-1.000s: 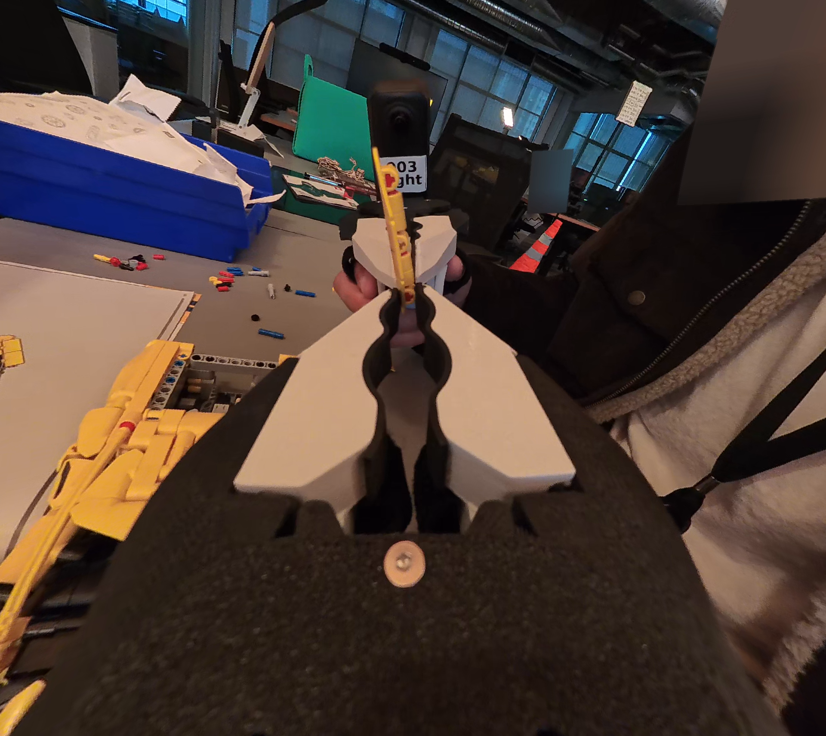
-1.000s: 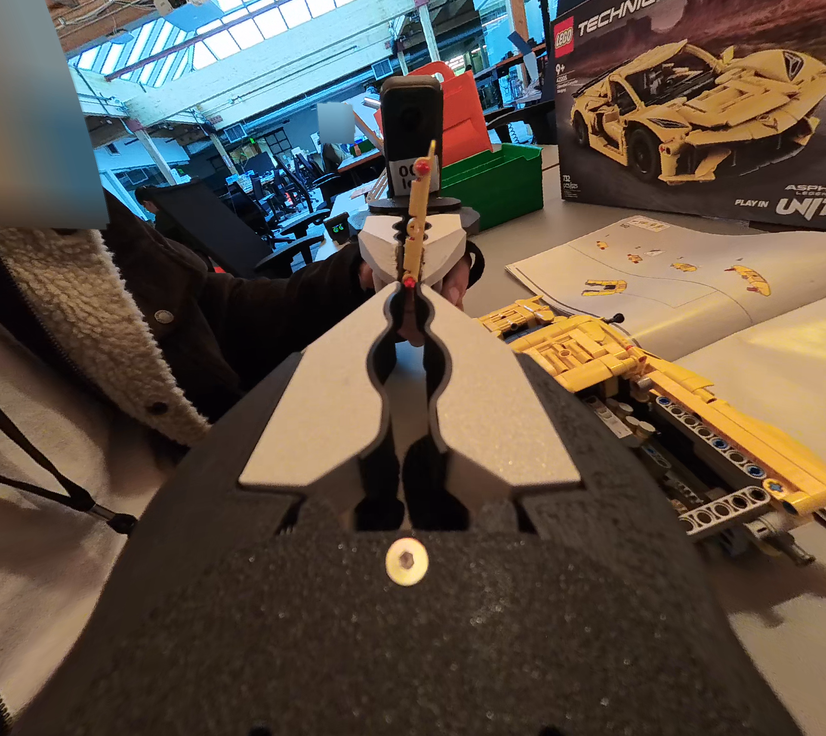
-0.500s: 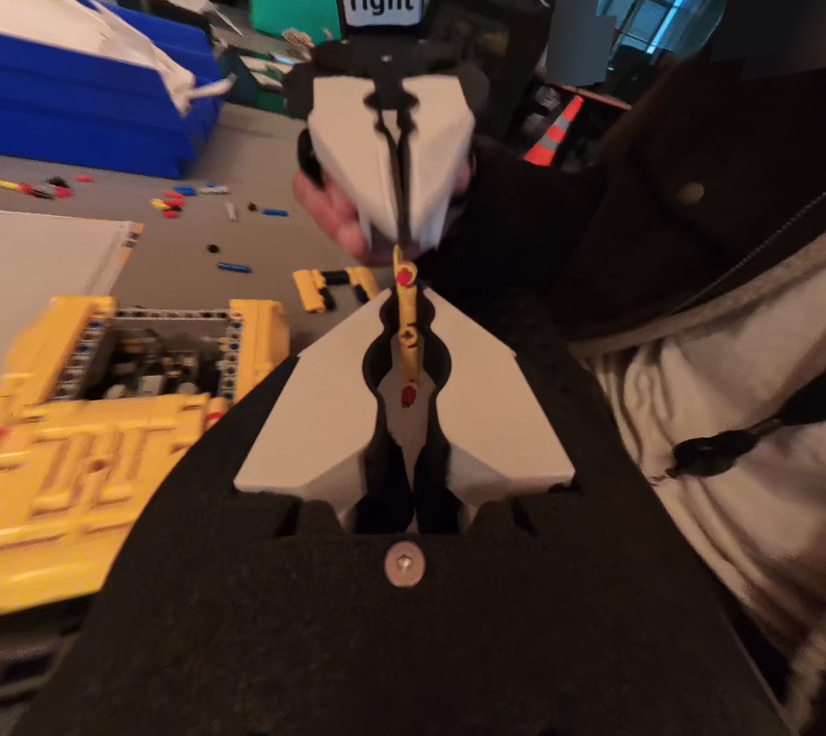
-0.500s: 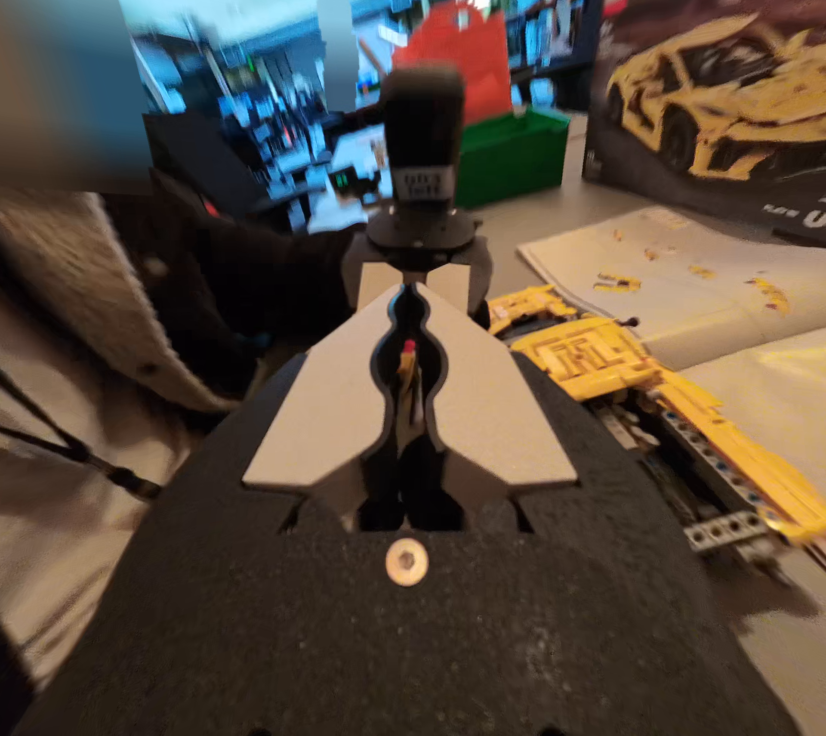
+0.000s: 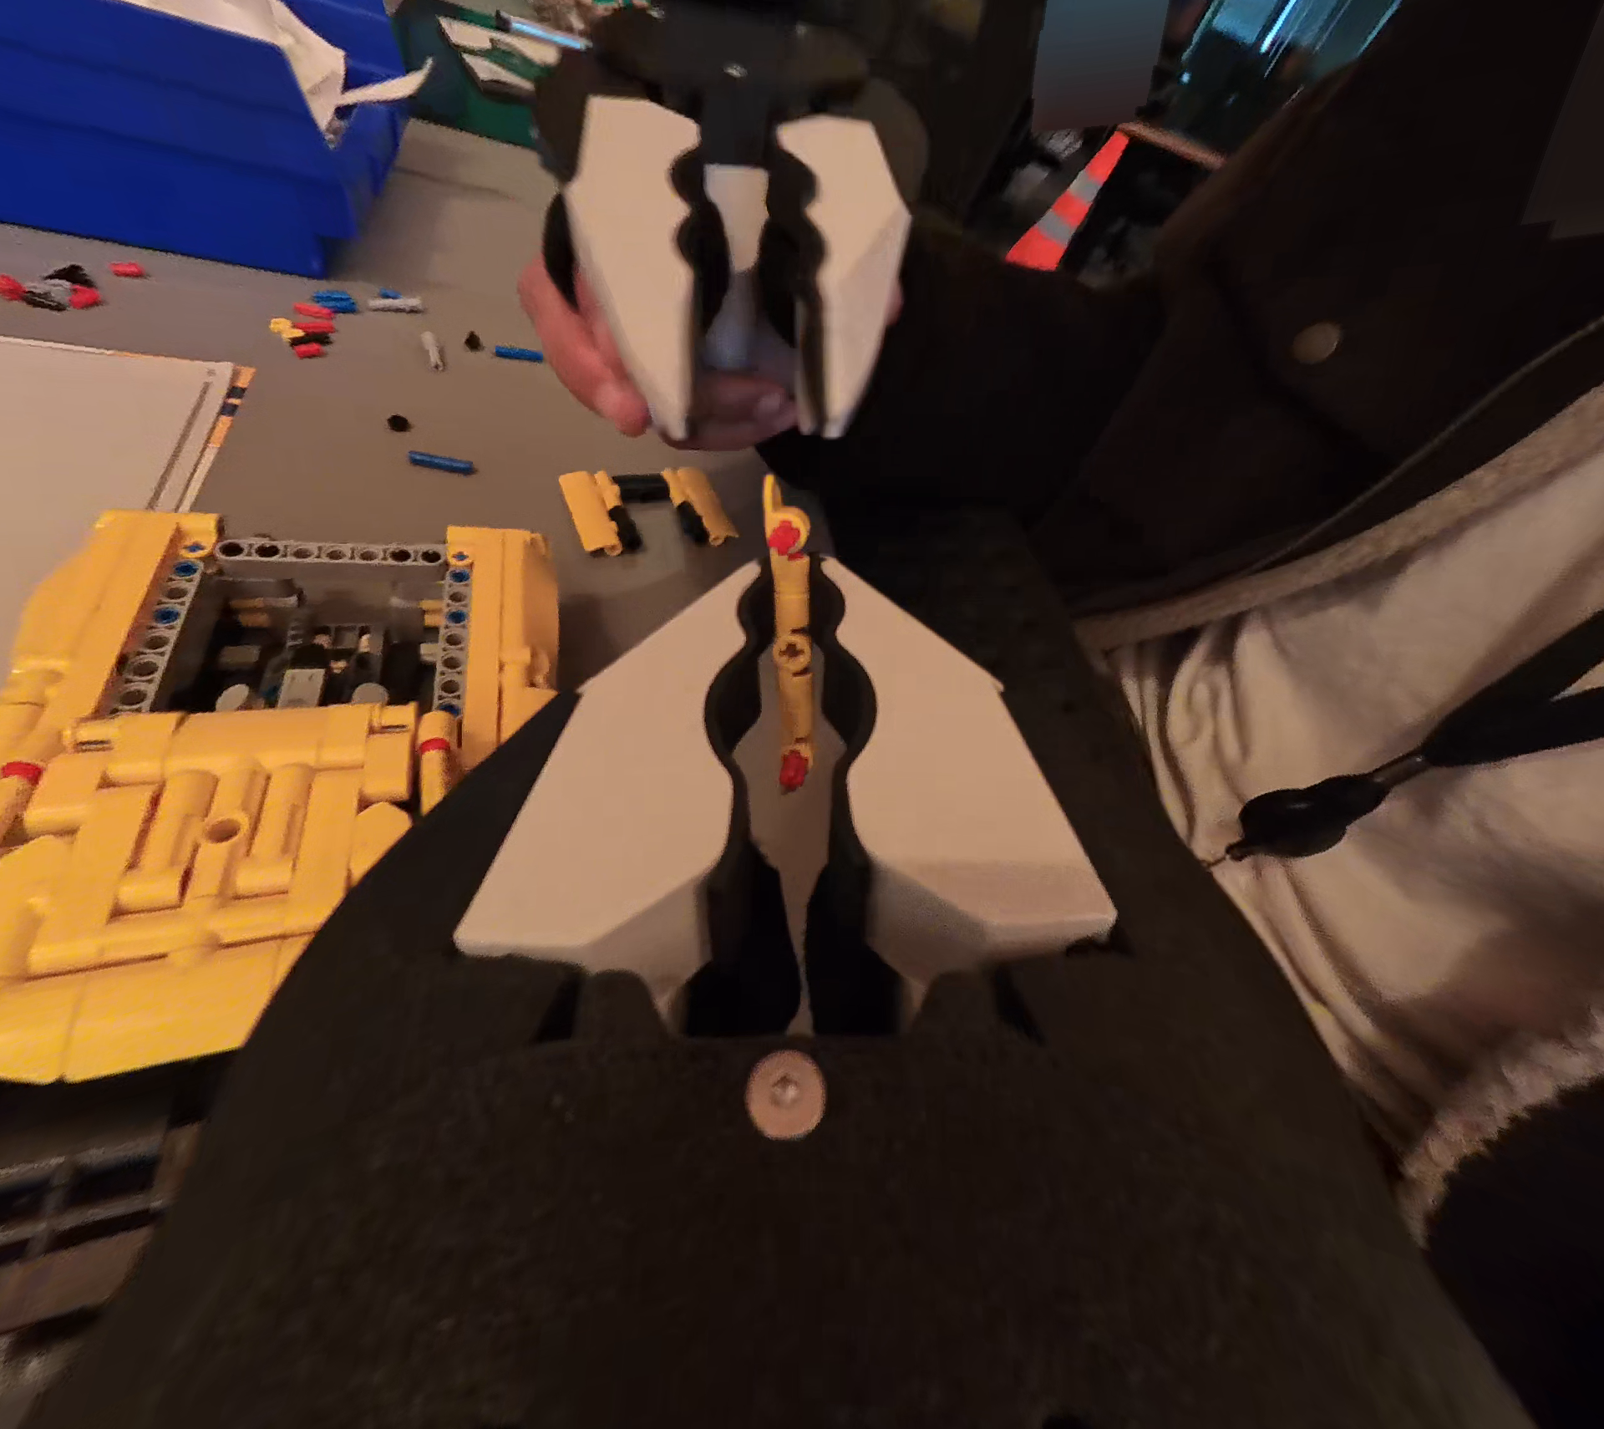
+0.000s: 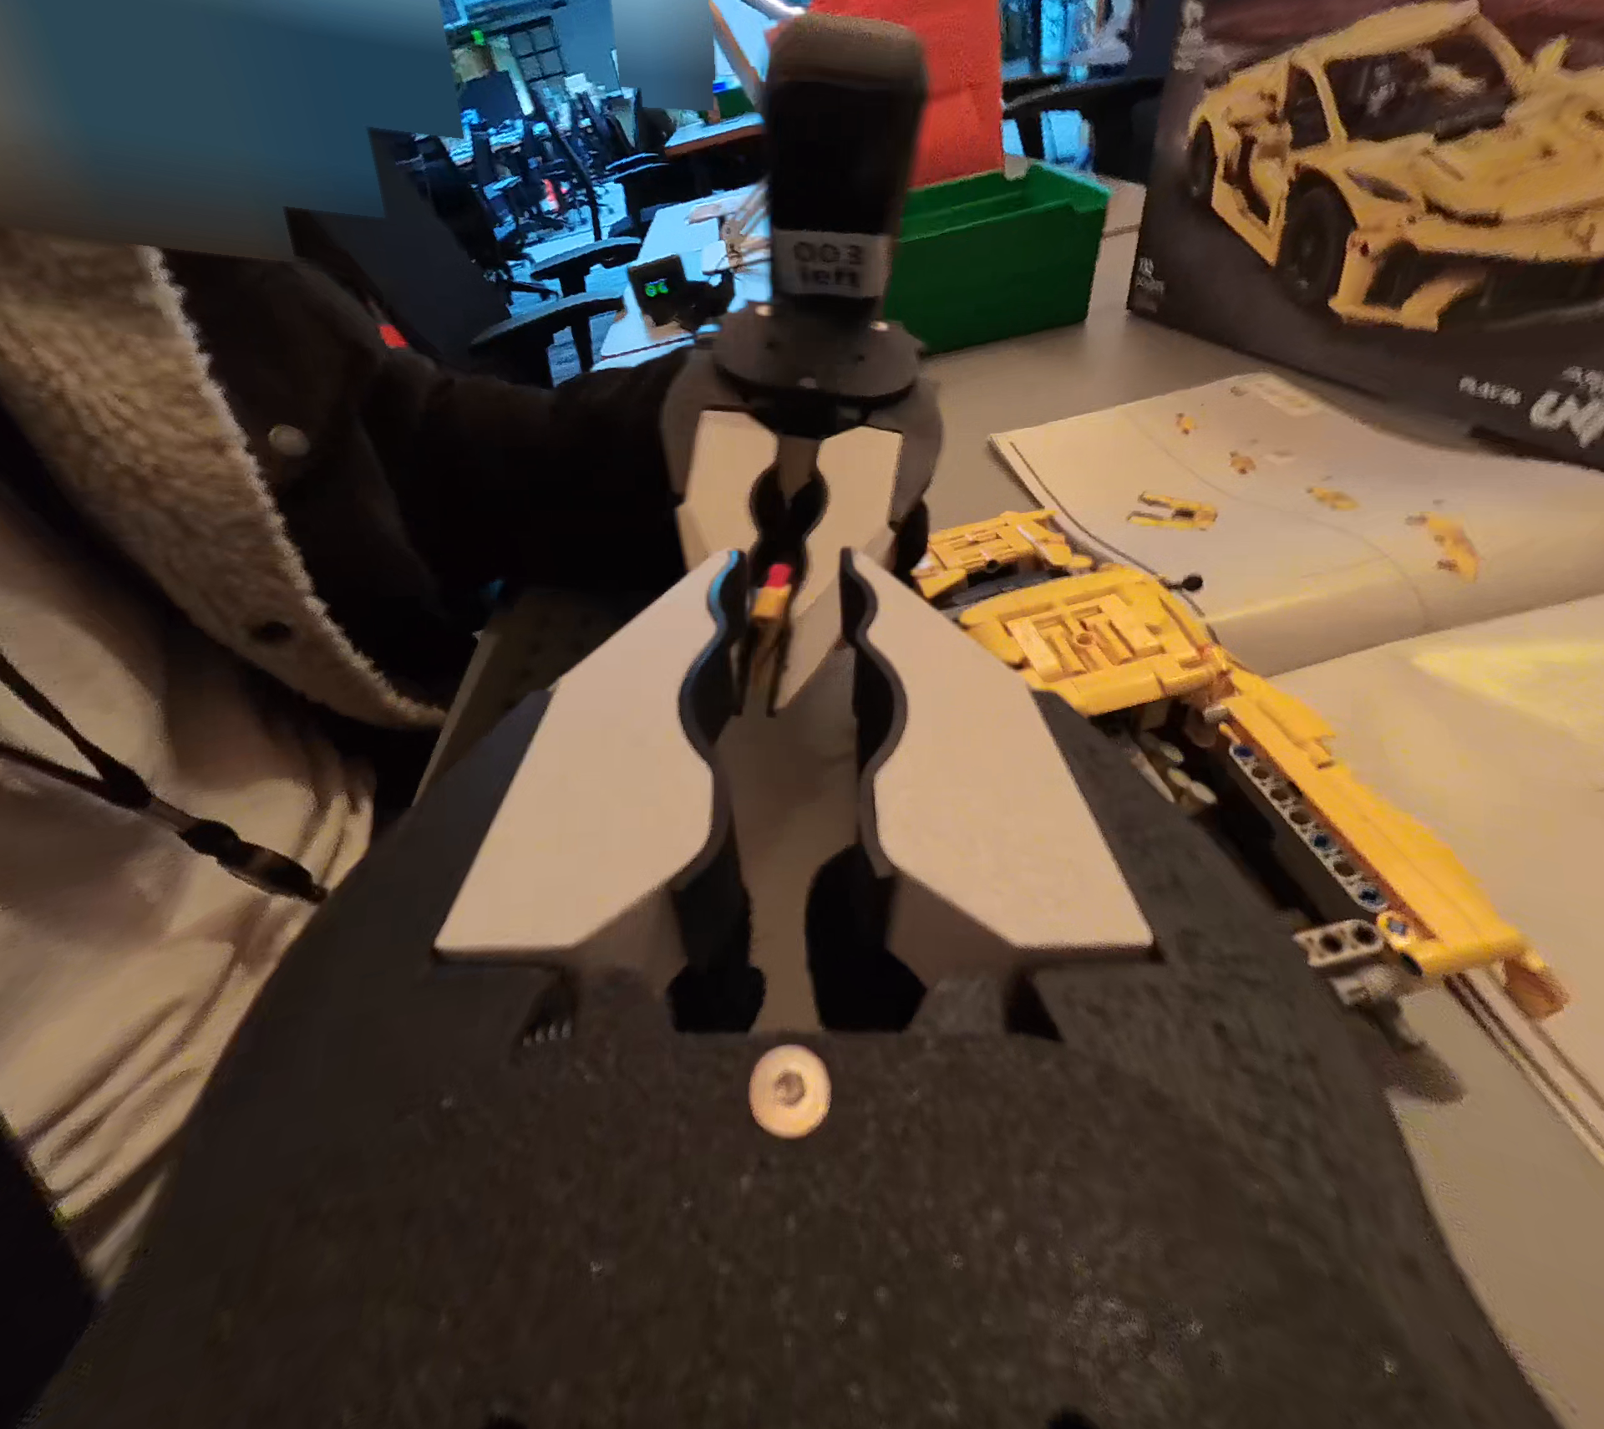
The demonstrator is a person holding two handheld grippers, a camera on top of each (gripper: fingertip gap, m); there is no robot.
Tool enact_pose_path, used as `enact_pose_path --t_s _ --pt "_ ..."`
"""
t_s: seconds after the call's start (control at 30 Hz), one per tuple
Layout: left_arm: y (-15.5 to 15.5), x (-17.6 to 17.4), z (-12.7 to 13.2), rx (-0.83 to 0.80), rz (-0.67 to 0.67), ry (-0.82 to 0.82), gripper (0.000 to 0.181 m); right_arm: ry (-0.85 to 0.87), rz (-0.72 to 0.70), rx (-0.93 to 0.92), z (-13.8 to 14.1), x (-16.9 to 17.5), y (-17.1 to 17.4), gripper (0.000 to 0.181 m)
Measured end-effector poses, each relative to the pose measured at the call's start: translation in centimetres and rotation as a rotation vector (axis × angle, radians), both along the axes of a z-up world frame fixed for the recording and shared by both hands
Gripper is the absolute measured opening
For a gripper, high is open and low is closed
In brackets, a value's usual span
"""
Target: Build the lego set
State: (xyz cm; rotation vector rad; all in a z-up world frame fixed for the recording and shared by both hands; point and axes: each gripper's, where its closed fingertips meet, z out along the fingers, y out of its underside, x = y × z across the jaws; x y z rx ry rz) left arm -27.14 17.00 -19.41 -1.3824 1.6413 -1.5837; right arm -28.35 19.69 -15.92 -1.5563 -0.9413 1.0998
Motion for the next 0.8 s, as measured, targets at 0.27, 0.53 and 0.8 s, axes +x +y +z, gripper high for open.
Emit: enact_pose_path --t_s 0.27,0.53,0.8 --pt "0.1 0.2 -0.6 0.096 0.028 0.035 0.006 -0.044 0.05 -0.099 -1.6 -0.9 -0.4 0.001" --pt "1.8 -0.2 1.9 -0.025 0.092 -0.071 0.007 0.174 -0.005 -0.139 0.4 0.8 0.6 0.001" --pt "1.8 -0.7 0.9 -0.327 0.025 0.053 0.006 -0.14 -0.089 0.36 -0.7 0.5 0.0 0.022"
